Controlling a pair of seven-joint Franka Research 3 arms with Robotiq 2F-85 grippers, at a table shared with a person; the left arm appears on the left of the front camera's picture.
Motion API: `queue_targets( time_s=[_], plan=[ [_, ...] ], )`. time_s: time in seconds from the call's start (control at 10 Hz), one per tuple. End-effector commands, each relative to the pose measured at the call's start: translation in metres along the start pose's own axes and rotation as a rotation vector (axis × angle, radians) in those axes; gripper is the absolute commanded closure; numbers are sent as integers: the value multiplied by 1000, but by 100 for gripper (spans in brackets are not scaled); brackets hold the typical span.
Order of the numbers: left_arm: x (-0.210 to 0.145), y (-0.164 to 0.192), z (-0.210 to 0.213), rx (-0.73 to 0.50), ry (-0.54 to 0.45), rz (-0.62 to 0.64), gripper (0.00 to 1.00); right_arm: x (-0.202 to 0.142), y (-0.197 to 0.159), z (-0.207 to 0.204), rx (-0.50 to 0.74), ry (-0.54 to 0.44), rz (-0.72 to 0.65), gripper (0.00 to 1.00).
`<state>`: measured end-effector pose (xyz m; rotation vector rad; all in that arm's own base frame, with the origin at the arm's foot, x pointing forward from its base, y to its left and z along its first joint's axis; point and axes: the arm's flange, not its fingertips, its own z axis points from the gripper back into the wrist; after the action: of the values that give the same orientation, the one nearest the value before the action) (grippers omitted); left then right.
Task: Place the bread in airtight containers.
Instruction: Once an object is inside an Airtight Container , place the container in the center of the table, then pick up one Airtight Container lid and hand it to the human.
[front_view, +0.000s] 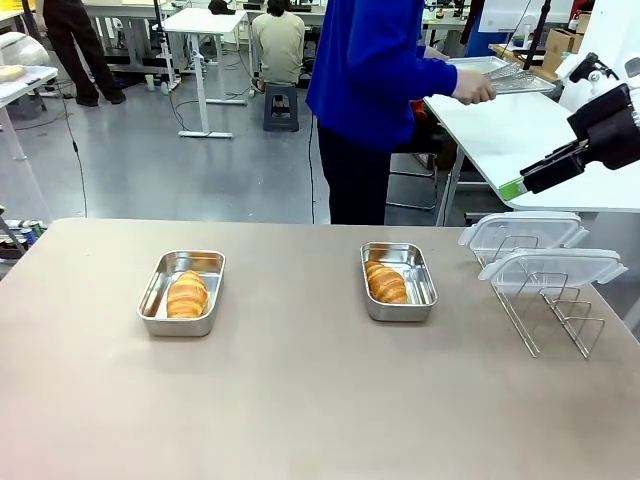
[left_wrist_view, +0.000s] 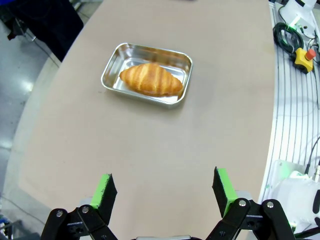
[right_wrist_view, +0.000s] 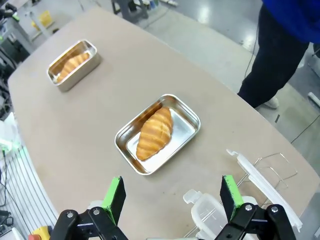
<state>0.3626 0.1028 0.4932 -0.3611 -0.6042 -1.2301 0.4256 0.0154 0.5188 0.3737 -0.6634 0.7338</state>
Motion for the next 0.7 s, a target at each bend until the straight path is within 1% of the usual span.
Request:
queue_targets(
  time_s=[0.0, 0.6],
  plan=[
    [-1, -1, 0, -8, -2, -13, 0, 0, -2, 0, 14, -19, 0, 0],
    [-1, -1, 0, -8, -2, -13, 0, 0, -2, 0, 14, -19, 0, 0]
  ],
)
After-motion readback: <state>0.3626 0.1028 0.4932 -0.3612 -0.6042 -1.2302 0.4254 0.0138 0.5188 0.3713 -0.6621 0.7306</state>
